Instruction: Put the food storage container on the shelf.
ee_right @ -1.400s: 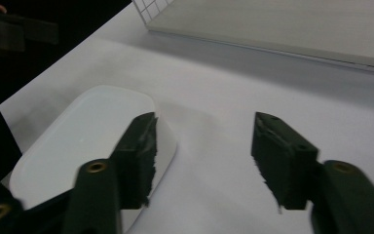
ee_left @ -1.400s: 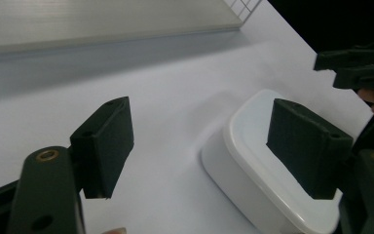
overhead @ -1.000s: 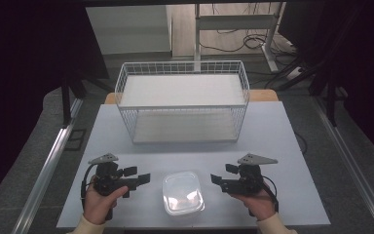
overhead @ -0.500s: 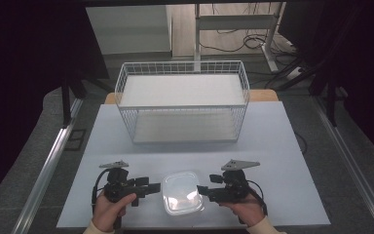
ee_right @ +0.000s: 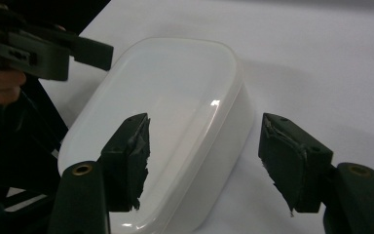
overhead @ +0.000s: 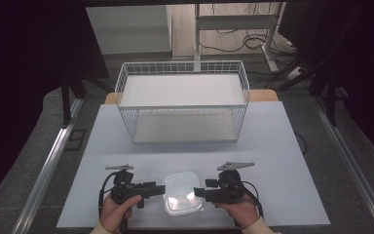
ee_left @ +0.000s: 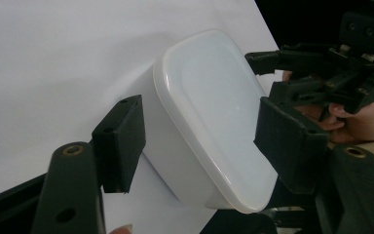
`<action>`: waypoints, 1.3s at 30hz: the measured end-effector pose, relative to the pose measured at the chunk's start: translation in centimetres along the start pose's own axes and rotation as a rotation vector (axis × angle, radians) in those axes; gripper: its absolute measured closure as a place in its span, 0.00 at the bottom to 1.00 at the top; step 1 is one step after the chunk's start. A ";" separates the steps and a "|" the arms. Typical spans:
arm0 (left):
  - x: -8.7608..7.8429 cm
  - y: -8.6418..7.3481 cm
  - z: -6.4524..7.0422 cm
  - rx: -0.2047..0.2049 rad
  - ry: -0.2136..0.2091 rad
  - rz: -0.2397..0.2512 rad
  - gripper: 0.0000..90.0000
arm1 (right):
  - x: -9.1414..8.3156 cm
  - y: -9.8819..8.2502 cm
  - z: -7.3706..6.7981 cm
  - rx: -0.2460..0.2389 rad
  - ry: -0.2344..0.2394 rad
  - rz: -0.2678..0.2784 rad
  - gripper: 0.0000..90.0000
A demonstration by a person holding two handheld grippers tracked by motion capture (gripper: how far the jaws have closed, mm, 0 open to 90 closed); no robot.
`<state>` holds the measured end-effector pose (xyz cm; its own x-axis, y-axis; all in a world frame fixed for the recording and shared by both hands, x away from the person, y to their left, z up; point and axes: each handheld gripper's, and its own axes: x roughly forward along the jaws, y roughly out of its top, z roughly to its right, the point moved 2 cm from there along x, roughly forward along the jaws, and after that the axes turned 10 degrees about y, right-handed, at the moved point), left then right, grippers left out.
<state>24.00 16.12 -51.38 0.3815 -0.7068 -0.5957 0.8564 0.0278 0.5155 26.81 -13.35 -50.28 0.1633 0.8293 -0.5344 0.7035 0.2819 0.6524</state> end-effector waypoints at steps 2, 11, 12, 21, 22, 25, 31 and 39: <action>0.3 -0.1 -0.1 -0.011 -0.013 -0.009 0.41 | 0.2 0.0 0.1 0.018 0.010 0.005 0.41; 1.2 -0.5 -0.6 -0.054 -0.053 -0.049 0.52 | 0.8 0.1 0.5 0.086 0.047 -0.008 0.49; 1.3 -0.6 -0.5 -0.050 -0.062 -0.055 0.56 | 0.9 0.1 0.5 0.095 0.055 -0.010 0.51; 1.5 -0.7 -0.5 -0.059 -0.039 -0.037 0.70 | 0.4 0.2 0.8 0.179 0.085 0.003 0.69; 1.5 -0.7 -0.5 -0.060 -0.038 -0.033 0.71 | 0.3 0.2 0.9 0.197 0.090 0.006 0.70; 1.3 -0.8 -0.3 -0.060 -0.042 -0.021 0.74 | 0.0 0.1 1.1 0.234 0.109 0.008 0.74; 0.7 -0.6 0.2 -0.027 -0.044 0.008 0.79 | -0.7 0.0 1.1 0.266 0.145 0.027 0.80; 0.0 -0.5 0.6 0.015 -0.046 0.044 0.84 | -1.4 0.1 0.9 0.273 0.187 0.047 0.87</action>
<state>23.38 15.73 -51.23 0.4019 -0.7372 -0.5432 0.8338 0.0494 0.5498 27.28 -14.89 -49.89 0.0876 0.9197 -0.3827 0.8616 0.1229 0.4925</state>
